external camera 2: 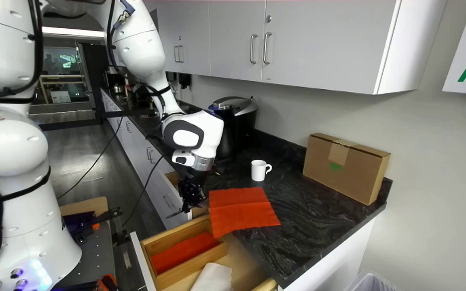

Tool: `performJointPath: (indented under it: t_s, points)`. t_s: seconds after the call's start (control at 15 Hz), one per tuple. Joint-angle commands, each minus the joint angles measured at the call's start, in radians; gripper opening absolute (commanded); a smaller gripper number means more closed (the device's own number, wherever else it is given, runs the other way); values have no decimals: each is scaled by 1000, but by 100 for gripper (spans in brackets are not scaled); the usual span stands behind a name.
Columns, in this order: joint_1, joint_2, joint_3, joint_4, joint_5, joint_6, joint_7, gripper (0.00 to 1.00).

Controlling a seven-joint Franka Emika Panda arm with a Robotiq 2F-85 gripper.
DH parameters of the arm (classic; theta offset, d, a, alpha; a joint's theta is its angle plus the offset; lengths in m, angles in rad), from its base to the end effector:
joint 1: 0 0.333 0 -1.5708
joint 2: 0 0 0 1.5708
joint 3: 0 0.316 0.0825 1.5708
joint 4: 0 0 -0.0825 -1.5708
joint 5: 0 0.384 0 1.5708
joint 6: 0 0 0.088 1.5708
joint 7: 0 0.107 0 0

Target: Put the fork in the open drawer on the right

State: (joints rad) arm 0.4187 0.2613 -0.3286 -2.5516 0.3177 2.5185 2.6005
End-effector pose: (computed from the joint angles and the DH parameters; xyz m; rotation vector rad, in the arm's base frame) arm 0.4181 0.0247 0.1585 0.4981 -2.8483 -0.1771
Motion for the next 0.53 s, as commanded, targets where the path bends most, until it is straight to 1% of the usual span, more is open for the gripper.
performJointPath:
  t_s: [0.0, 0.07, 0.13, 0.2, 0.47]
  points:
    - [220, -3, -219, -69, 98, 59, -1, 4]
    - [275, 3, -271, -77, 115, 58, -1, 4]
    - [309, 2, -293, -87, 130, 61, -1, 4]
    - [354, 2, -329, -93, 136, 57, -1, 4]
    - [481, 5, -415, -91, 153, 49, -1, 5]
